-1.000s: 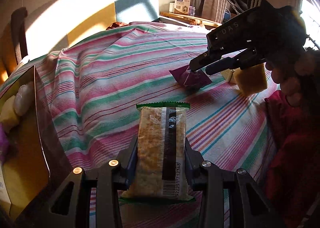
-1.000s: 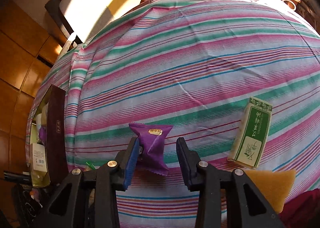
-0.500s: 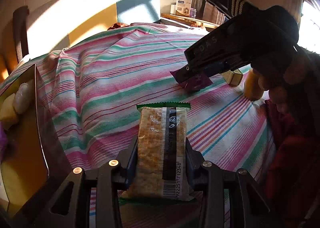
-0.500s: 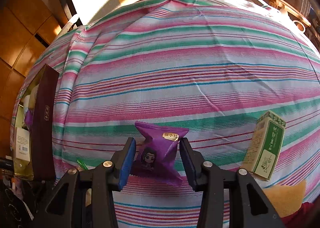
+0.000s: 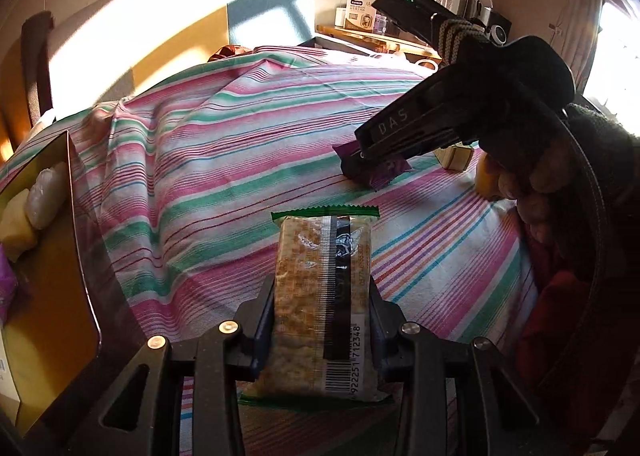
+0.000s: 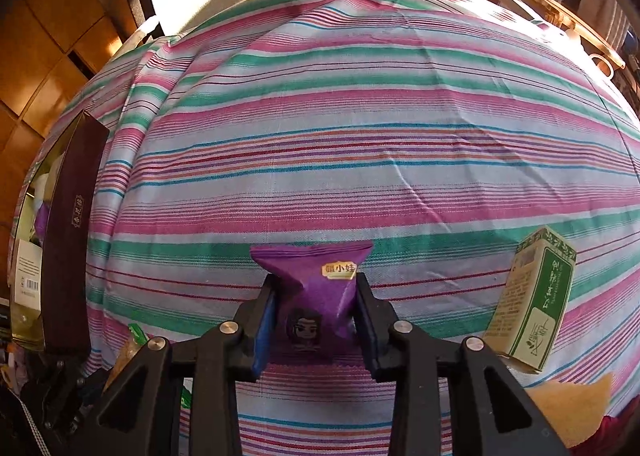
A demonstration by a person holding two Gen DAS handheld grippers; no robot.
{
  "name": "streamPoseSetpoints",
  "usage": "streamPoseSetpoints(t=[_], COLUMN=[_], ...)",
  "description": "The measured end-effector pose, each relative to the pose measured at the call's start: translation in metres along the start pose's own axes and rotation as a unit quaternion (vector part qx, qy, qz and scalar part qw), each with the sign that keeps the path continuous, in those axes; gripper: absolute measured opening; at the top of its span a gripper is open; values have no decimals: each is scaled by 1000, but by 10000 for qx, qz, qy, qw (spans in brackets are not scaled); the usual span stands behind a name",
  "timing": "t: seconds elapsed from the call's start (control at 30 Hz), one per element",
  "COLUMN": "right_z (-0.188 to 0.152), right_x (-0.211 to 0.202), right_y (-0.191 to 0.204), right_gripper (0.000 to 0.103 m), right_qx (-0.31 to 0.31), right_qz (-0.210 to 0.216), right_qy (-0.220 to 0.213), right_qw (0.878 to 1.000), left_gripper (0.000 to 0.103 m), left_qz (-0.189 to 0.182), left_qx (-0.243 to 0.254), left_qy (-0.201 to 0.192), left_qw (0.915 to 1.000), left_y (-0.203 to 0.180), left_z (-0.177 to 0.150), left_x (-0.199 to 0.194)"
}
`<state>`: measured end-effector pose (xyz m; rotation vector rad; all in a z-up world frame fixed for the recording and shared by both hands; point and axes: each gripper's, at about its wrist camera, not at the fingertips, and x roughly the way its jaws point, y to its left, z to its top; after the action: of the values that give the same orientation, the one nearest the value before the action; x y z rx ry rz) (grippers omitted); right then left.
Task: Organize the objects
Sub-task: 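Grasp the purple snack packet with the right tool while the left tool holds the crackers, then lower the cracker packet into the gold tray and open the left tool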
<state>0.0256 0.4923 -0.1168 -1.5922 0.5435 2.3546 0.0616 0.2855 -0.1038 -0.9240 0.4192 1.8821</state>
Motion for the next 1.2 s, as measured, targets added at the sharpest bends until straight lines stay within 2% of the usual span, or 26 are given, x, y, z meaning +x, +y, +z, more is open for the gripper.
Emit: streamPoseSetpoints(t=[0.13,0.23,0.33,0.43,0.63,0.7,0.77,0.87,1.0,1.07,1.13,1.2], right_z=[-2,-3,-4,-3,-4,-4,-3,-3,-4,-2,-2,-1], right_x=[-1,-1,0,2,1,1,1,1,1,4,4,5], right_y=[3,6,9,13,17,18,19,20,21,23,23,25], right_gripper=[36,36,36,36,36,36,36,36,36,36,36,36], right_qx=[-153,-270,-344,-424,-534,-575,-605,-628,-659,-661,-661,-671], right_qz=[-87,-174,-229,-296,-384,-421,-438,-453,-471,-474,-476,-484], right_qy=[-38,-57,-70,-80,-96,-100,-103,-107,-111,-109,-110,-111], right_qw=[9998,9995,9991,9986,9978,9974,9971,9969,9967,9966,9966,9965], left_gripper=[40,40,40,40,40,40,40,40,40,40,40,41], left_qz=[-83,-138,-96,37,506,600,580,599,741,989,1267,1491], left_qx=[91,-39,-482,-1127,-2270,-2668,-3146,-3619,-3897,-3934,-3818,-3814], left_qy=[-146,-292,-485,-650,-644,-496,-346,-140,108,229,263,328], left_qw=[9998,9995,9976,9915,9704,9606,9468,9302,9179,9138,9151,9117], left_y=[-7,-1,21,55,130,156,181,208,228,236,243,248], left_z=[0,1,6,9,0,-2,-5,-7,-4,-3,1,4], left_x=[-21,-44,-70,-92,-111,-109,-102,-89,-73,-64,-57,-52])
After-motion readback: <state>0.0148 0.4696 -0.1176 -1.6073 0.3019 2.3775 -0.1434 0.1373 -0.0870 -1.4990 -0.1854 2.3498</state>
